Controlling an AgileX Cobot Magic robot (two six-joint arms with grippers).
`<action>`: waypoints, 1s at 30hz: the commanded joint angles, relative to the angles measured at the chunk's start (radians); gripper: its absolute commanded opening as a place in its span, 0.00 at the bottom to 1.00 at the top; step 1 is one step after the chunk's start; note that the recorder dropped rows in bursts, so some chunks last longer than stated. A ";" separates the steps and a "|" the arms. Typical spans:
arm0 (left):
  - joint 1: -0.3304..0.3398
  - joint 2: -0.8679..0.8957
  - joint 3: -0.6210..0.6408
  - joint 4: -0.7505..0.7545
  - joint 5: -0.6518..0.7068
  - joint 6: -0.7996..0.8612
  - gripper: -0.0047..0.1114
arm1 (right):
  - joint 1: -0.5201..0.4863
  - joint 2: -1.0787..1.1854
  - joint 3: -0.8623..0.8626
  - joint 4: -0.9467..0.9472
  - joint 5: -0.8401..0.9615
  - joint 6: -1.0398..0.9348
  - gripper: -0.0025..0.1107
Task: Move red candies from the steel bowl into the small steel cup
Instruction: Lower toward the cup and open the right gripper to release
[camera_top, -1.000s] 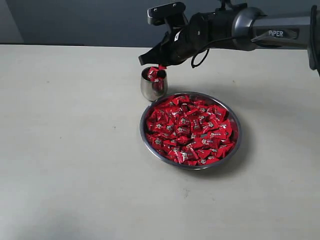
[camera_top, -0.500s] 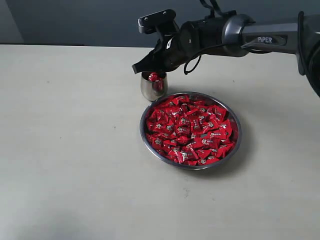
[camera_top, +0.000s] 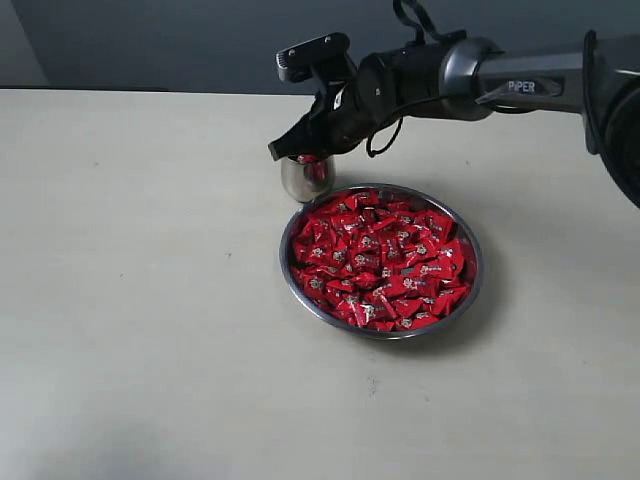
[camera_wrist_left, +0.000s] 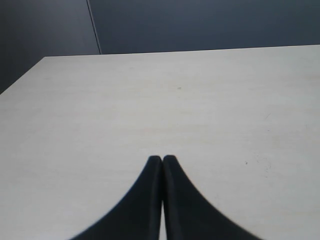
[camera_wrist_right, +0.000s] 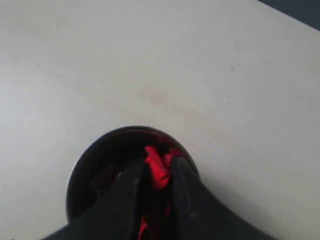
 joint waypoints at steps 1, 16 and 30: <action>-0.005 -0.005 0.005 0.002 -0.008 -0.001 0.04 | -0.002 0.000 -0.007 -0.009 -0.007 -0.003 0.02; -0.005 -0.005 0.005 0.002 -0.008 -0.001 0.04 | -0.002 -0.002 -0.007 -0.009 0.013 -0.007 0.42; -0.005 -0.005 0.005 0.002 -0.008 -0.001 0.04 | -0.002 -0.016 -0.106 -0.007 0.097 -0.007 0.40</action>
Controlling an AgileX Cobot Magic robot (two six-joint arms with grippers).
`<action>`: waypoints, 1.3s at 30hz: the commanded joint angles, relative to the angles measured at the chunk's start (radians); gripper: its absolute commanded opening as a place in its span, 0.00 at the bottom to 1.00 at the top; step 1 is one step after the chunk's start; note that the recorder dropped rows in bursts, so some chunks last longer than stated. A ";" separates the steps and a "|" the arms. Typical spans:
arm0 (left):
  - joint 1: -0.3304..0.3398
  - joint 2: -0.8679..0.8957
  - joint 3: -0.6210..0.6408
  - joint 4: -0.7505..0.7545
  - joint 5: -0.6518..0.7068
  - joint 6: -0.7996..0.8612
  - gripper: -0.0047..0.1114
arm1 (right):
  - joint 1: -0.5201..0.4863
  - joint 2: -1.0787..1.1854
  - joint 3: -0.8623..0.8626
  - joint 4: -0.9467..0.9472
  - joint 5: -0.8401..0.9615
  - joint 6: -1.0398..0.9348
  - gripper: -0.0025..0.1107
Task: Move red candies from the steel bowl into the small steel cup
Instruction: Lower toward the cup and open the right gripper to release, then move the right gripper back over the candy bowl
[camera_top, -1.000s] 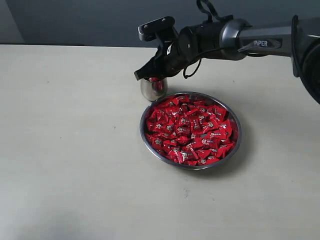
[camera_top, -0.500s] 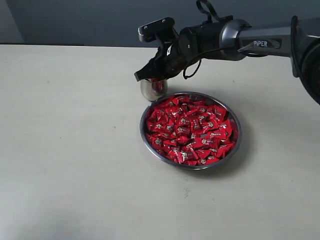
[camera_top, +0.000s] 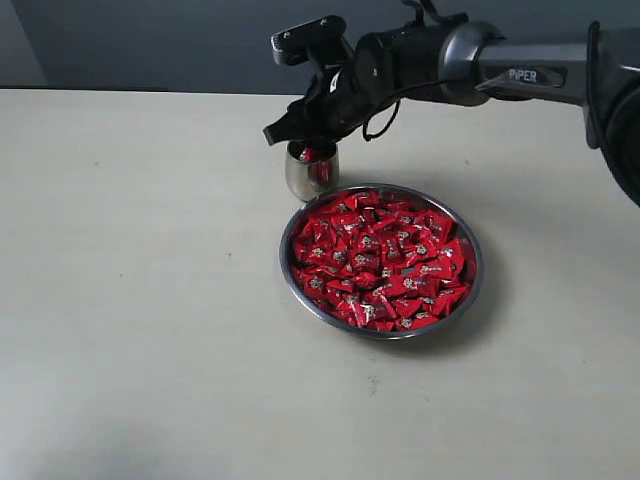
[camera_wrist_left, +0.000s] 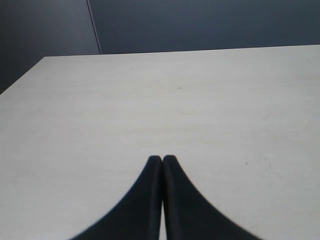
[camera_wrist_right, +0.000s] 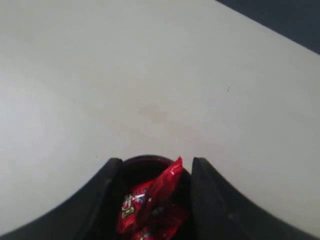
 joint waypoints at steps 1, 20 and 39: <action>-0.005 -0.005 0.005 0.002 -0.008 -0.001 0.04 | -0.002 -0.014 -0.037 -0.005 0.045 -0.005 0.40; -0.005 -0.005 0.005 0.002 -0.008 -0.001 0.04 | -0.002 -0.228 0.030 0.034 0.115 -0.005 0.38; -0.005 -0.005 0.005 0.002 -0.008 -0.001 0.04 | -0.090 -0.627 0.687 0.036 -0.168 0.056 0.38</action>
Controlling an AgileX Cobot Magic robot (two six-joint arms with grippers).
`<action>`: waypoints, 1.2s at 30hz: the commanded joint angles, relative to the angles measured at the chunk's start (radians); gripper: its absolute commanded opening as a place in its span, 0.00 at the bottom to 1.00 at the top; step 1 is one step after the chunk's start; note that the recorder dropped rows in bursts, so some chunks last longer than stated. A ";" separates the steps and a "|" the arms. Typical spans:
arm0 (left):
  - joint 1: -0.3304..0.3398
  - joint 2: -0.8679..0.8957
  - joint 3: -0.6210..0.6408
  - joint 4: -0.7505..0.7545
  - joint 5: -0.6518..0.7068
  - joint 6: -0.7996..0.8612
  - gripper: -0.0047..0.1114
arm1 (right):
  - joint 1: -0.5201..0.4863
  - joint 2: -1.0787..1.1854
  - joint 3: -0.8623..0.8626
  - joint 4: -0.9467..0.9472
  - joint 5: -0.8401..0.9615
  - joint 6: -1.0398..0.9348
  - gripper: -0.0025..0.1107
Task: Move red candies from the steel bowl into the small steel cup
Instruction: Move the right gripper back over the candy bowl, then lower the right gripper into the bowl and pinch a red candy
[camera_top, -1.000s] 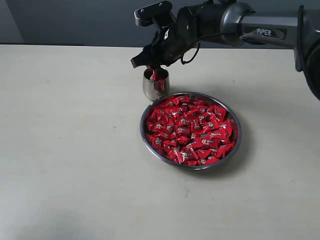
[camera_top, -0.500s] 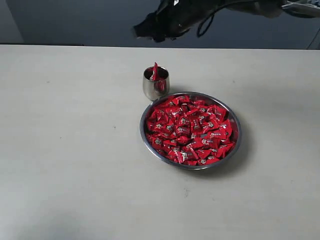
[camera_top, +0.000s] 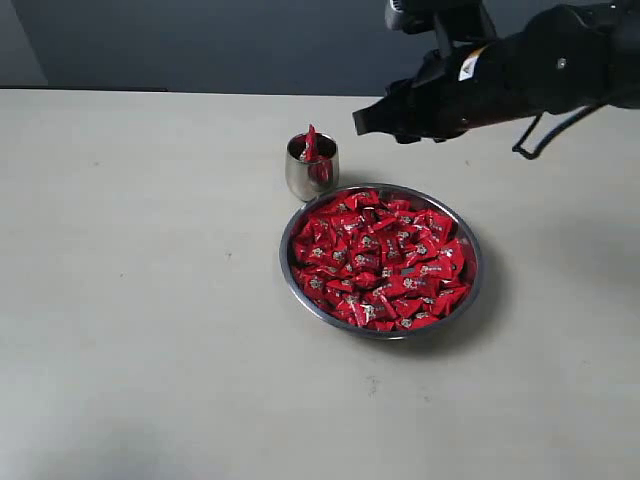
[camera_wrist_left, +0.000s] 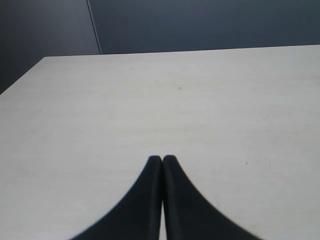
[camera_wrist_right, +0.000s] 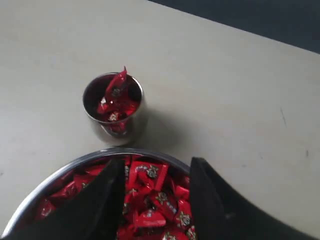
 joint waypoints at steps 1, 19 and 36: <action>-0.005 -0.005 0.005 0.002 -0.008 -0.001 0.04 | -0.013 -0.054 0.061 0.002 -0.020 0.005 0.38; -0.005 -0.005 0.005 0.002 -0.008 -0.001 0.04 | -0.013 -0.059 0.073 0.051 0.026 0.005 0.38; -0.005 -0.005 0.005 0.002 -0.008 -0.001 0.04 | -0.013 0.055 0.073 0.158 0.210 0.005 0.38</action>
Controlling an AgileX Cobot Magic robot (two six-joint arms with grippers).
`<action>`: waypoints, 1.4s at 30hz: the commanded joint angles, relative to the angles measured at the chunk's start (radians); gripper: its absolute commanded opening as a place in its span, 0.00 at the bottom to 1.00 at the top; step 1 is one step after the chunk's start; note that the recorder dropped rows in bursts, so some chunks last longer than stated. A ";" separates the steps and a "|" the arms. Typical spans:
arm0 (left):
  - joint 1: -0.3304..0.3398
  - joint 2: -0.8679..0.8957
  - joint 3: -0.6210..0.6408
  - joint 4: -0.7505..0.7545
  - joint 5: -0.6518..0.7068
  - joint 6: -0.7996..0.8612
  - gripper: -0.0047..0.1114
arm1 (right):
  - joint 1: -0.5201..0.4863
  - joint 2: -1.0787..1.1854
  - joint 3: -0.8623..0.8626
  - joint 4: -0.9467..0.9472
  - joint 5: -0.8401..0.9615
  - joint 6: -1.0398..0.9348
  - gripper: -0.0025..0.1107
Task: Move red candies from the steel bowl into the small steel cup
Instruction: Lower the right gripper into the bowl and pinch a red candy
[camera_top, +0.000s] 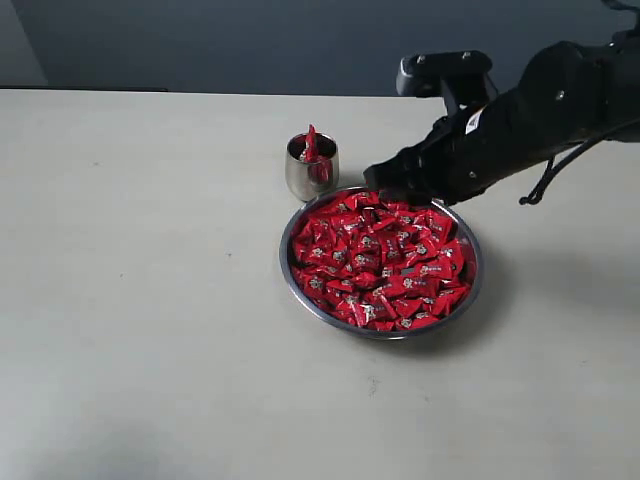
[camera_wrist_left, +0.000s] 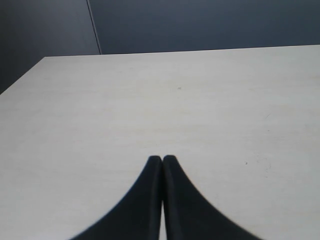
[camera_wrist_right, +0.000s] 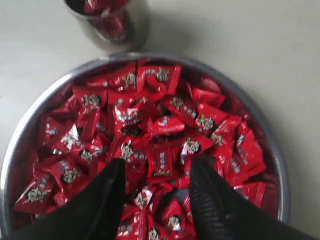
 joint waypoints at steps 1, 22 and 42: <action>-0.005 -0.005 0.005 0.002 -0.008 -0.001 0.04 | -0.003 0.030 0.005 0.046 0.054 -0.002 0.38; -0.005 -0.005 0.005 0.002 -0.008 -0.001 0.04 | -0.003 0.051 0.005 0.067 -0.061 -0.002 0.38; -0.005 -0.005 0.005 0.002 -0.008 -0.001 0.04 | -0.003 0.242 -0.100 0.062 -0.004 -0.006 0.38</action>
